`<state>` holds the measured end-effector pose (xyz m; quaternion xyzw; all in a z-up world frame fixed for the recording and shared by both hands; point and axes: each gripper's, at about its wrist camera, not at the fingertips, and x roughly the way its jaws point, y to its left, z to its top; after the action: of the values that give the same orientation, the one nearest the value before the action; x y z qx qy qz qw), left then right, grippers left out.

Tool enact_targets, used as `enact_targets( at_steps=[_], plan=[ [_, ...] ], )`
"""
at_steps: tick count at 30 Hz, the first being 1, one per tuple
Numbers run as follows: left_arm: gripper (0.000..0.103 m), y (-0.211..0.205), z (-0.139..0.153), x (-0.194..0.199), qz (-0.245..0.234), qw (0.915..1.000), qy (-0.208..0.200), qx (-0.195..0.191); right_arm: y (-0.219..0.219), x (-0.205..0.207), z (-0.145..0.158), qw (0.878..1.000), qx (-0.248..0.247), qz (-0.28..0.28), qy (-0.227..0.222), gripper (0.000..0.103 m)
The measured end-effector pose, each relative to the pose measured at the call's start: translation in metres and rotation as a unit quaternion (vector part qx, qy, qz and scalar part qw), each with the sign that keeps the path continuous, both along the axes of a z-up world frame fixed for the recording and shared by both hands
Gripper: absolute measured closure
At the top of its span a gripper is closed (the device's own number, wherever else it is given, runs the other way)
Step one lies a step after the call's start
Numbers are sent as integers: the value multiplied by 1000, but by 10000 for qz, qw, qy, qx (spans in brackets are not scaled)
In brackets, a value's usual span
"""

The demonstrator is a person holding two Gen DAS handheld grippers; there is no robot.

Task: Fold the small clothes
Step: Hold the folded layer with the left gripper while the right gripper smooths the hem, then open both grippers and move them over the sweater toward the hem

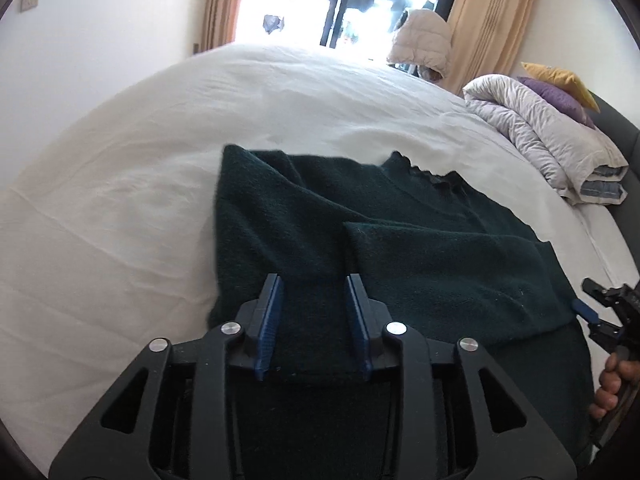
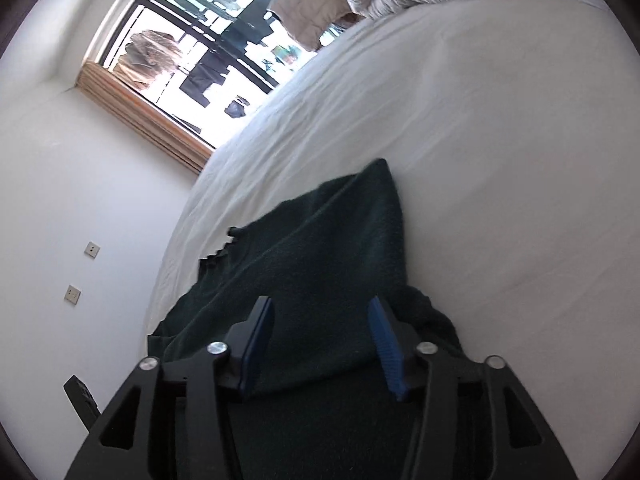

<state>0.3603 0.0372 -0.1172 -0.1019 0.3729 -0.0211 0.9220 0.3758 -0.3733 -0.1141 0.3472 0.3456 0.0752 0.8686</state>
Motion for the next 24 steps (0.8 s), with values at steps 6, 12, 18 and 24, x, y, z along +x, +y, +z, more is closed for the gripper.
enact_targets(
  at_steps=[6,12,18,24],
  plan=[
    [22,-21,11,-33,-72,9965,-182,814,12,16,-33,9987,122,276,404,22],
    [22,0,-11,-67,140,9942,306,1019,-9,-30,-21,9969,-57,-356,699,38],
    [22,1,-9,-107,-15,9955,220,918,14,-69,12,9997,215,74,94,36],
    [22,-19,-10,-123,-456,9936,149,1022,40,-39,15,9982,518,286,6,36]
  ],
)
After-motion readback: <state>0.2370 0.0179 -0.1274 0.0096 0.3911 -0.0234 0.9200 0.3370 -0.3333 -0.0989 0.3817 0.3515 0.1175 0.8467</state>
